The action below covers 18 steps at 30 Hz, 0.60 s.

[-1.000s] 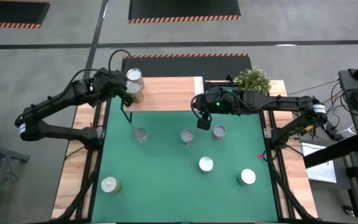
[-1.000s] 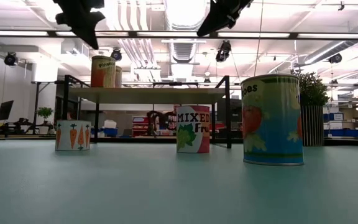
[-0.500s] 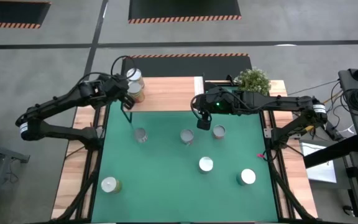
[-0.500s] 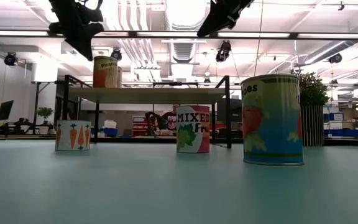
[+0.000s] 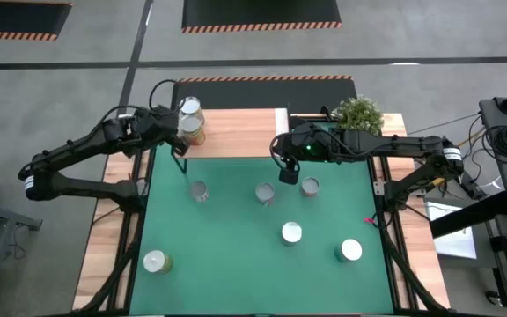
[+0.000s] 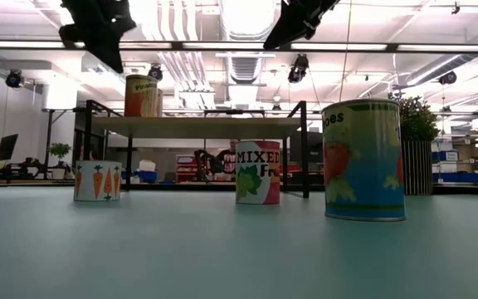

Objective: Pick and place cans onto a shelf
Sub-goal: Put the canned mixed fruit on the shelf

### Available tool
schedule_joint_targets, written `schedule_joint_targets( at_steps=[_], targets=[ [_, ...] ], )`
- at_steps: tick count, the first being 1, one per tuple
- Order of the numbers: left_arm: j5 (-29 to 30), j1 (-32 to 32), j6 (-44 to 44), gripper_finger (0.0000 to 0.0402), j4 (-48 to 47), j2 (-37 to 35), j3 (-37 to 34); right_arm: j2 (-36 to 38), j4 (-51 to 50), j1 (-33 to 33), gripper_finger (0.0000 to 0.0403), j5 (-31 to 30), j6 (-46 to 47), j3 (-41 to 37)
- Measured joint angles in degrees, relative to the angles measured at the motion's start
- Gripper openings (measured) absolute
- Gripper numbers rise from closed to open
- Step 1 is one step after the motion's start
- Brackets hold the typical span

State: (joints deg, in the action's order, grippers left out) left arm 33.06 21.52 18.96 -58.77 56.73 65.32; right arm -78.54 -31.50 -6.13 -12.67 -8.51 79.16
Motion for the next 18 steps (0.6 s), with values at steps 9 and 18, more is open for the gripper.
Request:
schedule_joint_targets(
  at_steps=[9,18],
  targets=[
    [0.0,-14.4,-1.6,0.0,17.9,-5.1,-6.0,0.0,0.9,0.5,0.0013,5.4,0.0,-1.6],
    [0.5,-31.0,-6.1,0.0,34.4,-5.3,-13.0,0.0,0.9,4.0,0.0013,5.4,3.2,-1.9]
  ],
)
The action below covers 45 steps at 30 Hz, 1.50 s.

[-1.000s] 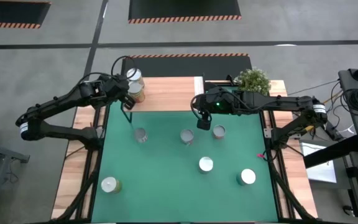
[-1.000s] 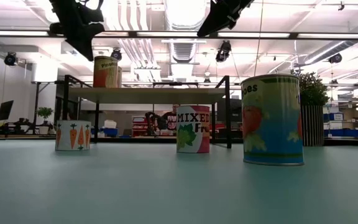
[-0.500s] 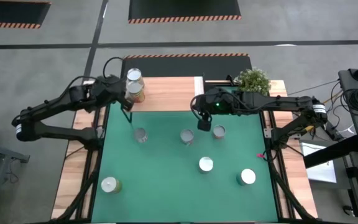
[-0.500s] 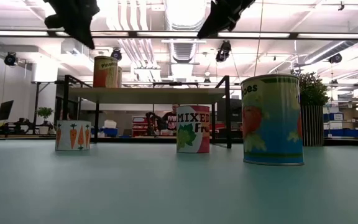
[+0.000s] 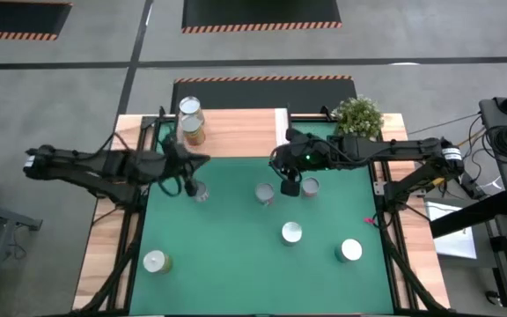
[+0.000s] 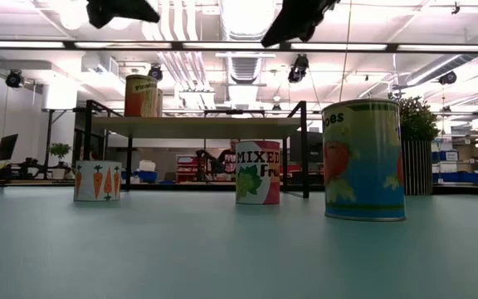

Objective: Pick and place cans onto a shelf
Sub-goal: Put the canned mixed fruit on the shelf

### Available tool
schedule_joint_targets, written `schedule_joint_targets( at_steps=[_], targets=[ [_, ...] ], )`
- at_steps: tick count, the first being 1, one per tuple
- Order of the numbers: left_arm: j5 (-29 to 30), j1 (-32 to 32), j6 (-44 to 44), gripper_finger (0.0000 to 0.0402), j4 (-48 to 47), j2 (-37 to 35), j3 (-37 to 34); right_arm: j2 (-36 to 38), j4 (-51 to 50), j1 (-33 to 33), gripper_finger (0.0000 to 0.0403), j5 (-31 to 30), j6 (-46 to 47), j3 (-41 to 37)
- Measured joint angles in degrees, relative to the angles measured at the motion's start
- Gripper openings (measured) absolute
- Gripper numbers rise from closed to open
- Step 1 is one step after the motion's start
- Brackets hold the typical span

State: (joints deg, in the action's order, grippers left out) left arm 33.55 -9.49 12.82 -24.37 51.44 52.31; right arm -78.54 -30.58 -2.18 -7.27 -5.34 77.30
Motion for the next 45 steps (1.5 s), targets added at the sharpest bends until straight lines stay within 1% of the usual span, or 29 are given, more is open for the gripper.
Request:
schedule_joint_targets(
  at_steps=[7,11,14,18,23,25,29,32,36,38,45],
  targets=[
    [-0.1,-10.8,-5.9,0.0,9.9,0.0,-3.6,0.0,-4.4,6.9,0.0013,0.0,9.3,0.0],
    [-0.1,-15.7,-8.1,0.0,11.7,0.3,-4.3,0.0,-9.6,10.2,0.0013,0.2,18.4,0.0],
    [-0.1,-18.0,-9.7,0.0,12.6,0.5,-3.9,0.0,-14.3,11.8,0.0013,0.2,25.9,0.0],
    [0.5,-19.1,-14.2,0.0,13.8,0.4,-1.6,0.0,-20.2,12.3,0.0013,1.9,33.1,0.0],
    [7.1,-19.0,-20.9,0.0,13.5,0.2,2.8,0.0,-23.5,12.3,0.0013,2.8,37.7,0.2],
    [7.7,-19.0,-22.0,0.0,13.9,0.1,3.7,0.0,-24.3,12.3,0.0013,2.9,39.0,0.2],
    [7.5,-19.0,-23.9,0.0,16.0,0.2,3.2,-0.1,-28.0,12.3,0.0013,2.8,41.7,0.2],
    [7.5,-19.0,-24.2,0.0,19.0,0.2,1.4,-0.2,-31.5,12.3,0.0013,2.8,44.5,-0.9],
    [4.4,-19.0,-25.5,0.0,23.6,-0.1,-1.8,-0.1,-31.2,12.4,0.0013,2.8,45.9,-3.8],
    [2.8,-19.1,-26.7,0.0,26.8,-0.6,-3.5,-0.1,-29.2,12.5,0.0013,2.4,45.5,-5.4],
    [2.4,-19.2,-27.9,0.0,31.0,-5.1,-8.0,0.0,-14.8,15.2,0.0013,-2.9,36.0,-10.2]
  ],
)
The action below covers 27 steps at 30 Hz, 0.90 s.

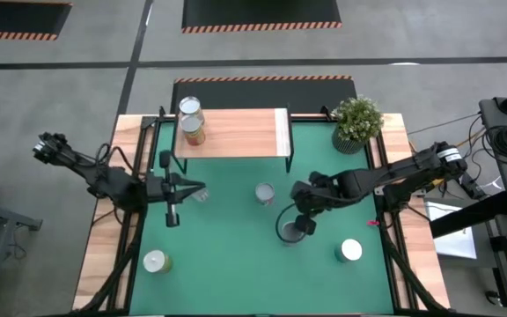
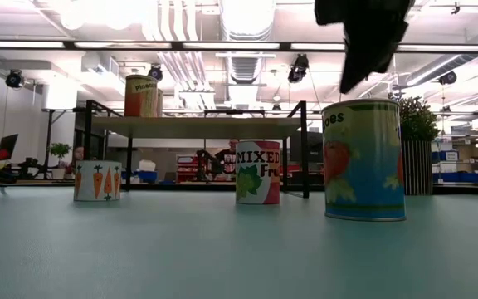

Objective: Pick and place cans onto a shelf
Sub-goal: Put the canned mixed fruit on the shelf

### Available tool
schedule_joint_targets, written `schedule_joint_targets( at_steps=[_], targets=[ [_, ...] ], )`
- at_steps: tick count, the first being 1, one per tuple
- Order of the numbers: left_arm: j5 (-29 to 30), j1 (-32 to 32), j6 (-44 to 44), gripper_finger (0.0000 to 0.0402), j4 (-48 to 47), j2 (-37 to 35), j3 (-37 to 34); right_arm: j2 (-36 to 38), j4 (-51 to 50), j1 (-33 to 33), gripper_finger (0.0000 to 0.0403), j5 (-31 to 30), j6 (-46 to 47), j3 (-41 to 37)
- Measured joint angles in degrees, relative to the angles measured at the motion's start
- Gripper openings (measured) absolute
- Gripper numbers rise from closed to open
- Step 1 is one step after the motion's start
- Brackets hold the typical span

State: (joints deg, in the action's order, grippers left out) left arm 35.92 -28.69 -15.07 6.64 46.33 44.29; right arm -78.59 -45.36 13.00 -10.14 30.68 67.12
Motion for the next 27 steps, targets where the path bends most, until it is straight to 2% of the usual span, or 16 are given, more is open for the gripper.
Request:
schedule_joint_targets(
  at_steps=[6,14,19,23,27],
  targets=[
    [-0.1,0.0,1.4,0.0,0.4,-3.6,-2.5,0.0,9.2,0.0,0.0013,-3.4,-6.6,-2.3],
    [-0.1,0.0,0.8,0.0,0.5,-5.4,-2.4,0.0,12.6,-0.4,0.0013,-12.1,-10.4,-5.0],
    [-0.1,0.0,0.7,0.0,0.2,-6.0,-2.9,0.0,15.1,-1.4,0.0015,-12.4,-11.3,-5.6],
    [-0.1,0.0,0.6,0.0,0.1,-6.0,-3.1,-0.2,17.3,-1.7,0.0043,-12.4,-11.4,-5.6],
    [-0.1,0.0,0.6,0.0,0.1,-6.1,-3.1,-1.1,19.3,-1.9,0.0104,-12.9,-12.4,-5.6]
  ],
)
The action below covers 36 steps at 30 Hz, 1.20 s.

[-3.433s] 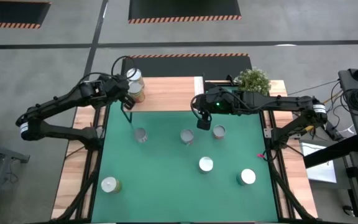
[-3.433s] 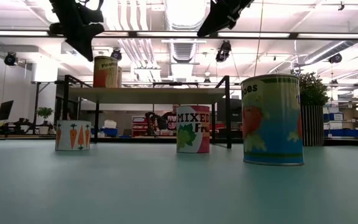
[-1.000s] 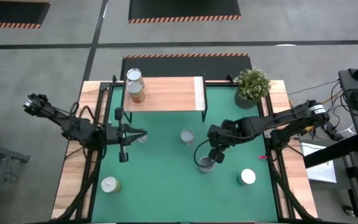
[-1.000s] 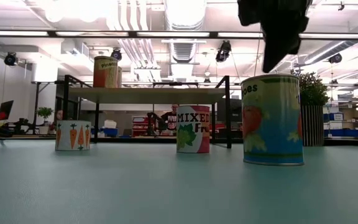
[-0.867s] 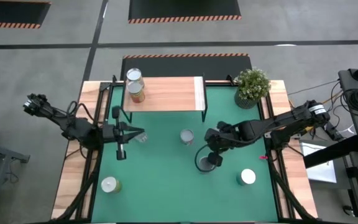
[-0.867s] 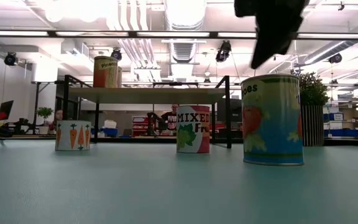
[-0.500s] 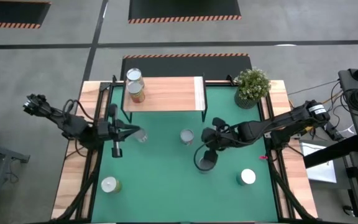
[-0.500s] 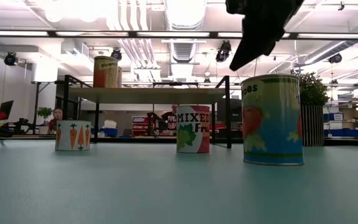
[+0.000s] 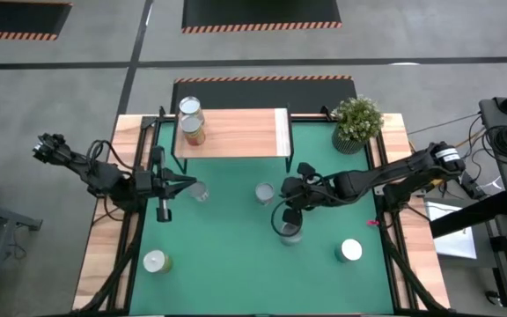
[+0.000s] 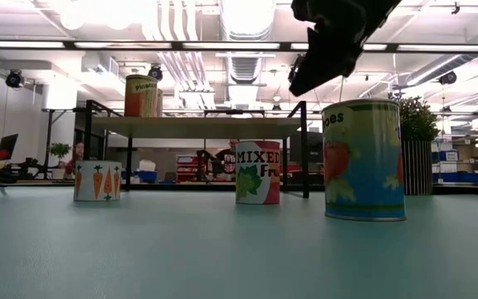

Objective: Pick and place cans onto a shelf
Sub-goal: Put the canned mixed fruit on the shelf

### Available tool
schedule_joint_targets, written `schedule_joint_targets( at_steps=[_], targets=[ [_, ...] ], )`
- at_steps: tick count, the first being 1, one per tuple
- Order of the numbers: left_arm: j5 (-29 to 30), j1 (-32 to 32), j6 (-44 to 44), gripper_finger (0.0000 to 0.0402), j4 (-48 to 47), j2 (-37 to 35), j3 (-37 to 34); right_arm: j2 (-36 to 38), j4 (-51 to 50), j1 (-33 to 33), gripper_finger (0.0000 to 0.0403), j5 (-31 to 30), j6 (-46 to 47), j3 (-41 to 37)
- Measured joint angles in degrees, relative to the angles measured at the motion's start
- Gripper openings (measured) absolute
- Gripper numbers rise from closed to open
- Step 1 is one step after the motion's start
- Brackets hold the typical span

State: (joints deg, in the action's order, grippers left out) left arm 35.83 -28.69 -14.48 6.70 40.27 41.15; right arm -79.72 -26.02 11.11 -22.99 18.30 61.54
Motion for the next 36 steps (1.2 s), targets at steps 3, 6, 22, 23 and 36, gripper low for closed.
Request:
schedule_joint_targets(
  at_steps=[3,6,22,23,36],
  targets=[
    [0.0,0.0,0.0,0.0,-0.1,-0.1,0.0,-1.4,3.1,0.0,0.0159,-1.4,-1.3,-0.1],
    [0.0,0.0,0.0,0.0,-0.2,0.0,0.0,-3.7,5.5,-0.2,0.0215,-2.0,-3.6,-0.1],
    [0.0,0.0,0.0,0.0,-0.7,0.2,-0.1,-13.6,12.3,-2.3,0.0364,-4.0,-4.8,-0.1],
    [0.0,0.0,0.0,0.0,-0.7,0.2,-0.1,-14.0,12.2,-2.6,0.0364,-4.1,-4.8,-0.1],
    [0.0,0.0,0.0,0.0,-0.7,0.7,-0.1,-17.9,16.5,-6.0,0.0361,3.5,-4.0,-0.1]
  ],
)
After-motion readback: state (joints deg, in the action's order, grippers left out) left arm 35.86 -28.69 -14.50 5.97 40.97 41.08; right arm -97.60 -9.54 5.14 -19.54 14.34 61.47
